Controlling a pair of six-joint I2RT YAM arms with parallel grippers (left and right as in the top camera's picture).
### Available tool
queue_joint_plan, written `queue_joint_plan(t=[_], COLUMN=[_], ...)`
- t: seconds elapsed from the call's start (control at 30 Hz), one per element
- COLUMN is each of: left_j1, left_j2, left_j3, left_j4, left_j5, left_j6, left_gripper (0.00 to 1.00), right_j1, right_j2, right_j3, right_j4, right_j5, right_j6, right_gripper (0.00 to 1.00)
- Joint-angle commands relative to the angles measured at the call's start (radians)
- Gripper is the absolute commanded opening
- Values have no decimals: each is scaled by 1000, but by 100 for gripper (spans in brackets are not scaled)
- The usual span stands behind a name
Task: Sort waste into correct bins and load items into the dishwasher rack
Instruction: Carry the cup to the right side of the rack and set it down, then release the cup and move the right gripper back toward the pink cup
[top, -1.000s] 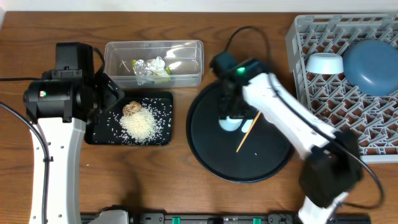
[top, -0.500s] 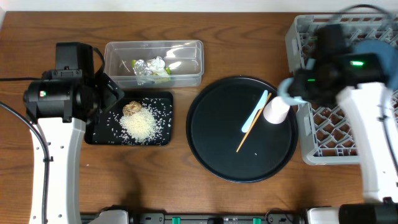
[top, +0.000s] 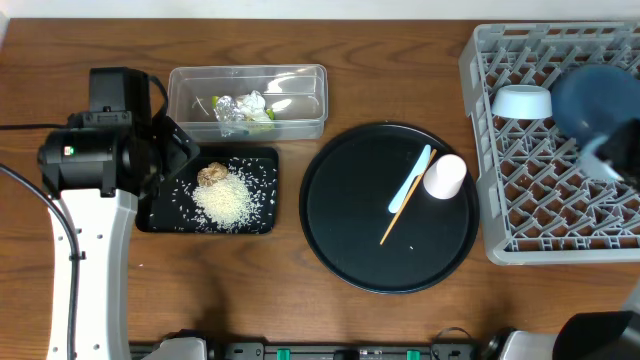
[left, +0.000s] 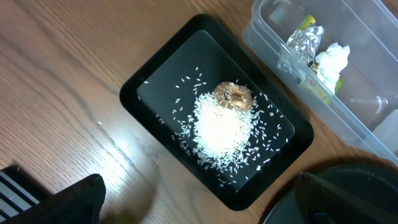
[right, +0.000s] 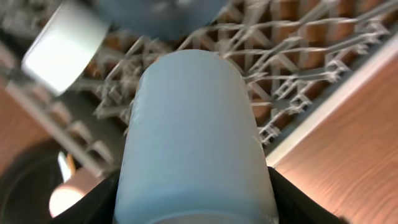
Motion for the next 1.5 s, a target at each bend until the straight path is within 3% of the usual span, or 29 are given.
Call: queue_joint_plan(t=[0.0, 0.23, 0.67, 0.8, 0.83, 0.87, 1.03, 1.2, 1.47], left_j1=[4, 4, 4, 4, 4, 4, 4, 4, 4], left_j2=[2, 2, 2, 2, 2, 2, 2, 2, 2], left_j3=[4, 4, 4, 4, 4, 4, 4, 4, 4], left_j4=[-3, -4, -9, -10, -10, -10, -11, -10, -11], left_j5=[-16, -16, -17, -17, -17, -17, -17, -17, -17], left_j6=[-6, -6, -6, -6, -6, -6, -5, -6, -6], left_gripper=[98, 98, 98, 98, 98, 98, 98, 98, 98], right_j1=[-91, -195, -195, -195, -195, -195, -182, -76, 302], right_j2=[3, 82, 266, 266, 266, 266, 254, 176, 94], right_j3=[7, 7, 7, 7, 7, 7, 39, 108, 102], right_j4=[19, 45, 63, 65, 63, 59, 3, -76, -88], right_j5=[2, -7, -105, -119, -125, -136, -201, -258, -253], right_j6=[9, 27, -23, -26, -23, -21, -22, -85, -153], right_gripper=[55, 55, 61, 81, 95, 99, 99, 99, 99])
